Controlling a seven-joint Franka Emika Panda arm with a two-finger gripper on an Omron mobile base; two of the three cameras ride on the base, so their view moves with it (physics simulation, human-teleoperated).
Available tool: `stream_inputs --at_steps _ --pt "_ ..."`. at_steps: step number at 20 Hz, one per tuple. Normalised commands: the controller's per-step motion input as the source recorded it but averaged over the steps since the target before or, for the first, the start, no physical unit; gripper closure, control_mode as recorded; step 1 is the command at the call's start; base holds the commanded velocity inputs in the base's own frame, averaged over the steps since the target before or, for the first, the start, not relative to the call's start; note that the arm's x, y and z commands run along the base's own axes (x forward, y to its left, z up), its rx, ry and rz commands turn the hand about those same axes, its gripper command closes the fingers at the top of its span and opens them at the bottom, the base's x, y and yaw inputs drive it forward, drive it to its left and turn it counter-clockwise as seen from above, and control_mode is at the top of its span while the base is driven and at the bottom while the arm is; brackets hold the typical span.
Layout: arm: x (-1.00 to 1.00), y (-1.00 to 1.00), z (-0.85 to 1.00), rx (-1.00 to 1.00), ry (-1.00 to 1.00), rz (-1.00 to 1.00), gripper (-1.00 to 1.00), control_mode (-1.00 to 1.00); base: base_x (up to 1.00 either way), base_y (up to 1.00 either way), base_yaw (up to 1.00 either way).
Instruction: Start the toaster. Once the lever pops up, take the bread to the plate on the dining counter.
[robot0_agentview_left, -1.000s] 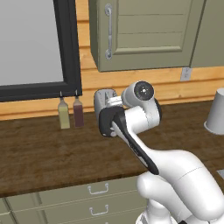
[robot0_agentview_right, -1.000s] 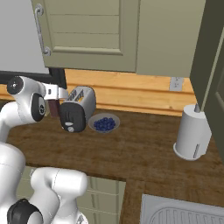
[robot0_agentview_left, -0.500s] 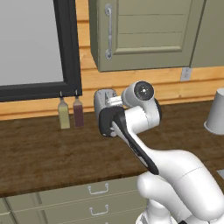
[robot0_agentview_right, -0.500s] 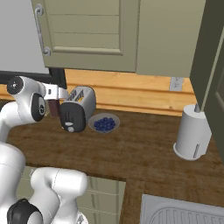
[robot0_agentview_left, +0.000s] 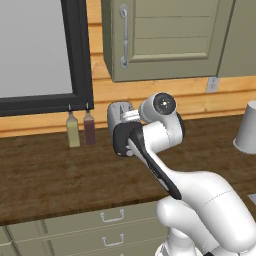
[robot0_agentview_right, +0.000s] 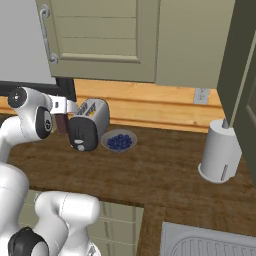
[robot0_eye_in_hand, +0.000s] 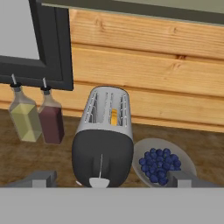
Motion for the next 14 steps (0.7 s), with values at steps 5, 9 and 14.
stream_inputs --at_steps 5,9,14 --pt "0.00 0.00 0.00 0.00 0.00 0.00 -1.00 -1.00 0.00 0.00 0.00" --pt "0.00 0.00 0.00 0.00 0.00 0.00 -1.00 -1.00 0.00 0.00 0.00" --pt "0.00 0.00 0.00 0.00 0.00 0.00 -1.00 -1.00 0.00 0.00 0.00"
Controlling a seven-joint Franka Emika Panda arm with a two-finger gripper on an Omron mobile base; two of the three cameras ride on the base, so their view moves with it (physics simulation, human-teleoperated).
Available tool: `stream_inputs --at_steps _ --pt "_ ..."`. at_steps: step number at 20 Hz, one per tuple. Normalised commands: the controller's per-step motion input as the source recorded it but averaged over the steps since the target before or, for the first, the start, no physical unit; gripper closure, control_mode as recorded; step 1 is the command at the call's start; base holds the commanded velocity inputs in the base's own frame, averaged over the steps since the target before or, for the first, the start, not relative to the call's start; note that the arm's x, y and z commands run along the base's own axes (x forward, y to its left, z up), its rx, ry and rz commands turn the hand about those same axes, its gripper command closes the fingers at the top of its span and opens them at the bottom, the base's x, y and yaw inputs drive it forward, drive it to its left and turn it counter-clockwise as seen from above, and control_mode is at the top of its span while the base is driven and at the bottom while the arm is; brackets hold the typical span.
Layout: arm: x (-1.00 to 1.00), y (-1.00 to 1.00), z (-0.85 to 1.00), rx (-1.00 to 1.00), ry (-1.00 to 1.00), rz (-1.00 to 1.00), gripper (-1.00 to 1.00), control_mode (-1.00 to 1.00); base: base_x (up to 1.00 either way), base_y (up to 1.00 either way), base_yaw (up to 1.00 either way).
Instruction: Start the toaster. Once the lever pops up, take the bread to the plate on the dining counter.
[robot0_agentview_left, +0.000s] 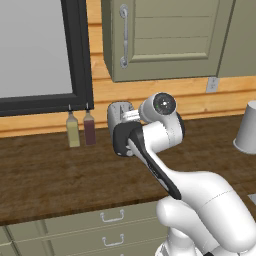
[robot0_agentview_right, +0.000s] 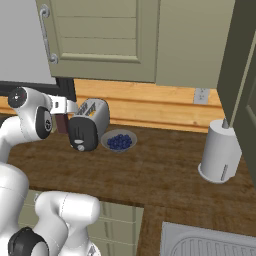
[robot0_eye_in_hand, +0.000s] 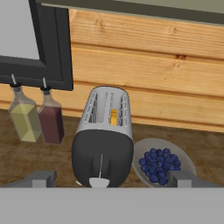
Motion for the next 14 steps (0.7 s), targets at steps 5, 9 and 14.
stream_inputs --at_steps 5,9,14 --pt "0.00 0.00 0.00 0.00 0.00 0.00 -1.00 -1.00 0.00 0.00 0.00" --pt "0.00 0.00 0.00 0.00 0.00 0.00 -1.00 -1.00 0.00 0.00 0.00" --pt "0.00 0.00 0.00 0.00 0.00 0.00 -1.00 -1.00 0.00 0.00 0.00"
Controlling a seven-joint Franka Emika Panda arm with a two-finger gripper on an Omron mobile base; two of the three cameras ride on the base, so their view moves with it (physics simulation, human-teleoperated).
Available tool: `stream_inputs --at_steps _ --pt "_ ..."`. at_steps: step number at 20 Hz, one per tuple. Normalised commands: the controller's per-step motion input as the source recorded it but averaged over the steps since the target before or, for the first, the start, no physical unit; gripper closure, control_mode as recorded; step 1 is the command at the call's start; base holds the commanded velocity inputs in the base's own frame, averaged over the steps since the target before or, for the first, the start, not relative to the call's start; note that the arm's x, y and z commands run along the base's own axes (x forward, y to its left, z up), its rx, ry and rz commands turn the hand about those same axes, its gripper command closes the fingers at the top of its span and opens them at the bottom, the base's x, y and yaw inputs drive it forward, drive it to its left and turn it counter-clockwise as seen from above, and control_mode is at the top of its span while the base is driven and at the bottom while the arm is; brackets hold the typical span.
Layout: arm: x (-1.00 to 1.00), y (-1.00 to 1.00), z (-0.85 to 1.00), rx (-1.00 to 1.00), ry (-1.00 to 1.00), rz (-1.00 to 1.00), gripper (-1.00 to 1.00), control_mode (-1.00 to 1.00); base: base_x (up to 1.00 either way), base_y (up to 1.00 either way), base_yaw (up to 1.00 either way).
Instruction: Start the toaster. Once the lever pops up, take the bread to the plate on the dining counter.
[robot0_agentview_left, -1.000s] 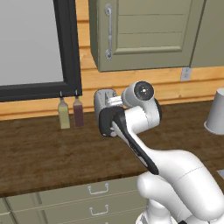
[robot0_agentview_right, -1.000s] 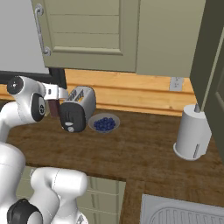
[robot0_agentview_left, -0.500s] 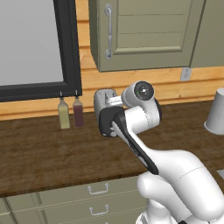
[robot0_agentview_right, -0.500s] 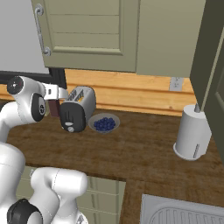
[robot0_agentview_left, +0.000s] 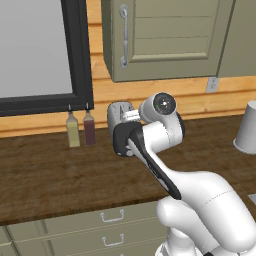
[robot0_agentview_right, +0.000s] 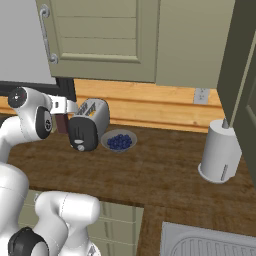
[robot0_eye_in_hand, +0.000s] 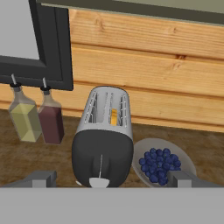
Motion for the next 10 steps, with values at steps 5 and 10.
stream_inputs --at_steps 5,10 --pt "0.00 0.00 0.00 0.00 0.00 0.00 -1.00 -1.00 0.00 0.00 0.00" --pt "0.00 0.00 0.00 0.00 0.00 0.00 -1.00 -1.00 0.00 0.00 0.00"
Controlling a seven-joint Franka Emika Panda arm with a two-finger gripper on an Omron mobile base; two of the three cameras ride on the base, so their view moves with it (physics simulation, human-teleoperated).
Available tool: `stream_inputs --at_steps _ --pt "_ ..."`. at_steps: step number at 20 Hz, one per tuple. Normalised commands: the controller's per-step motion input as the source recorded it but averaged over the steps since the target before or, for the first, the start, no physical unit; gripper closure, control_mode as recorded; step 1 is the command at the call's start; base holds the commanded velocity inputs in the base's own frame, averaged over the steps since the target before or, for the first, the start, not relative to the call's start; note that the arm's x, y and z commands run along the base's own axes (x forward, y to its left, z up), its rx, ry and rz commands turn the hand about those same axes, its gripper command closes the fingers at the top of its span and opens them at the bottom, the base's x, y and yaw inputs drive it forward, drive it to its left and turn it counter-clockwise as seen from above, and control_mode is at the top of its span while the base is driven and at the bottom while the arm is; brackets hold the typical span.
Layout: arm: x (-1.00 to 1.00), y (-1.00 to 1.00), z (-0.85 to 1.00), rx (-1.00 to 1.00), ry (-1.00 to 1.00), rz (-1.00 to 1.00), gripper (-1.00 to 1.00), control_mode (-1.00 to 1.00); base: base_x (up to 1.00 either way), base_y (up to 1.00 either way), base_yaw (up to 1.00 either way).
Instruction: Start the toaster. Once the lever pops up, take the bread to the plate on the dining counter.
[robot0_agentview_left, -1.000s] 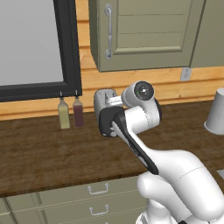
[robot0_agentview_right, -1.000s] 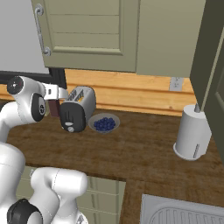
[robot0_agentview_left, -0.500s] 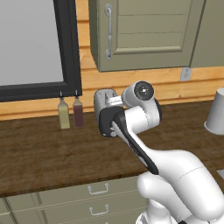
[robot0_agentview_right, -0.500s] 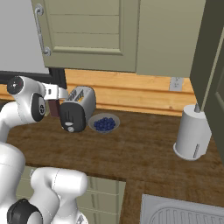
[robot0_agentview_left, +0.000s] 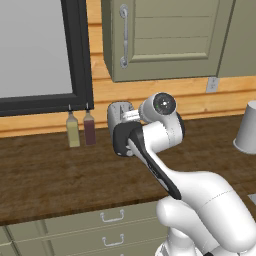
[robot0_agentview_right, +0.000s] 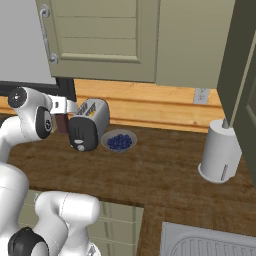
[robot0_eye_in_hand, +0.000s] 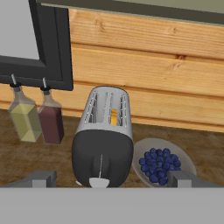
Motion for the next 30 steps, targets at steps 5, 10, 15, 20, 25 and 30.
stream_inputs --at_steps 5,10,15,20,25,30 --pt "0.00 0.00 0.00 0.00 0.00 0.00 -1.00 -1.00 0.00 0.00 0.00" --pt "0.00 0.00 0.00 0.00 0.00 0.00 -1.00 -1.00 0.00 0.00 0.00" --pt "0.00 0.00 0.00 0.00 0.00 0.00 -1.00 -1.00 0.00 0.00 0.00" --pt "0.00 0.00 0.00 0.00 0.00 0.00 -1.00 -1.00 0.00 0.00 0.00" --pt "0.00 0.00 0.00 0.00 0.00 0.00 -1.00 -1.00 0.00 0.00 0.00" --pt "0.00 0.00 0.00 0.00 0.00 0.00 -1.00 -1.00 0.00 0.00 0.00"
